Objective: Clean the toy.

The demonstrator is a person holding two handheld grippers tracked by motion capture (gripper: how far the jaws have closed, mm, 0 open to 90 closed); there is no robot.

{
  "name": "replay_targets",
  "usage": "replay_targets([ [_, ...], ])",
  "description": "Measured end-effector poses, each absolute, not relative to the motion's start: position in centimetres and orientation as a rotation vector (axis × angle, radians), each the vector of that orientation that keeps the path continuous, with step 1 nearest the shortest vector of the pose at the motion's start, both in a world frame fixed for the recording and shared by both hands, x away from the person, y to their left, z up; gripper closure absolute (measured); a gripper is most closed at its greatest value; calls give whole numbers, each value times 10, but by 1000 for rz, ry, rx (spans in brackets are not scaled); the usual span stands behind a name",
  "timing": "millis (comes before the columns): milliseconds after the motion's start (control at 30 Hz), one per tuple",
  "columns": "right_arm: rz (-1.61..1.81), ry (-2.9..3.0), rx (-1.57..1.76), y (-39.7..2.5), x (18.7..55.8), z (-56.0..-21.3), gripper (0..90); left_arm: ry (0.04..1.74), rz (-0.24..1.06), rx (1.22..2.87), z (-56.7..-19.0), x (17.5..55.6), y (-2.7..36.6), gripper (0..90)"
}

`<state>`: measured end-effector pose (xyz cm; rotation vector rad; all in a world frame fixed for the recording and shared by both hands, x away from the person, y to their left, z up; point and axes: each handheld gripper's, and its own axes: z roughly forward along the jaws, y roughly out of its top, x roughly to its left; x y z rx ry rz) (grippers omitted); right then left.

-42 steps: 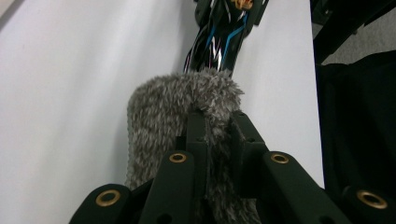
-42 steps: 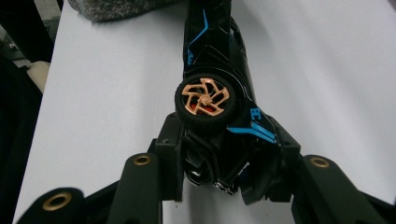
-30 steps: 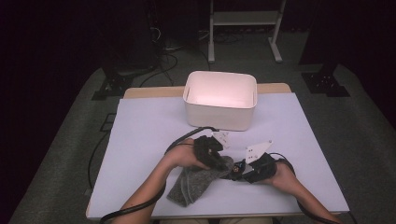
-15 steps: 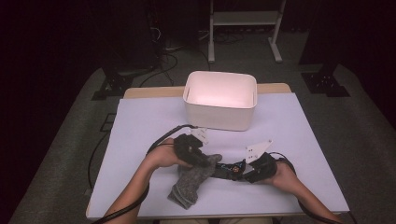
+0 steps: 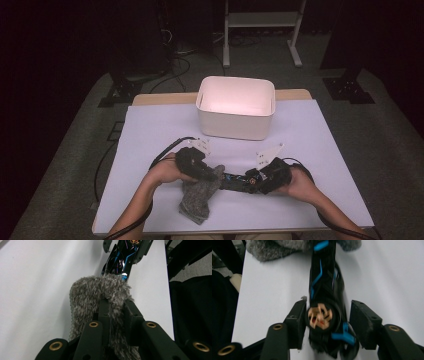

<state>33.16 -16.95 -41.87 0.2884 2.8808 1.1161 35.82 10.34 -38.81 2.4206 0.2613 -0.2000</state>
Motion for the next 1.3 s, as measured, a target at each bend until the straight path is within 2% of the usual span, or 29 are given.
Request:
replay_targets([
  [333, 915, 2960, 206, -122, 338, -411, 470, 259, -208, 2393, -390, 357, 104, 786],
  [467, 842, 2984, 176, -107, 340, -413, 541, 248, -213, 2386, -391, 355, 104, 786],
  [1000, 847, 2983, 191, -127, 336, -412, 561, 221, -275, 2338, -401, 354, 97, 795],
  [1200, 969, 2954, 219, -125, 339, -409, 563, 229, -239, 2327, -385, 358, 105, 802],
  [1300, 1082, 2923, 236, -116, 345, -406, 563, 233, -186, 2337, -363, 359, 116, 804],
])
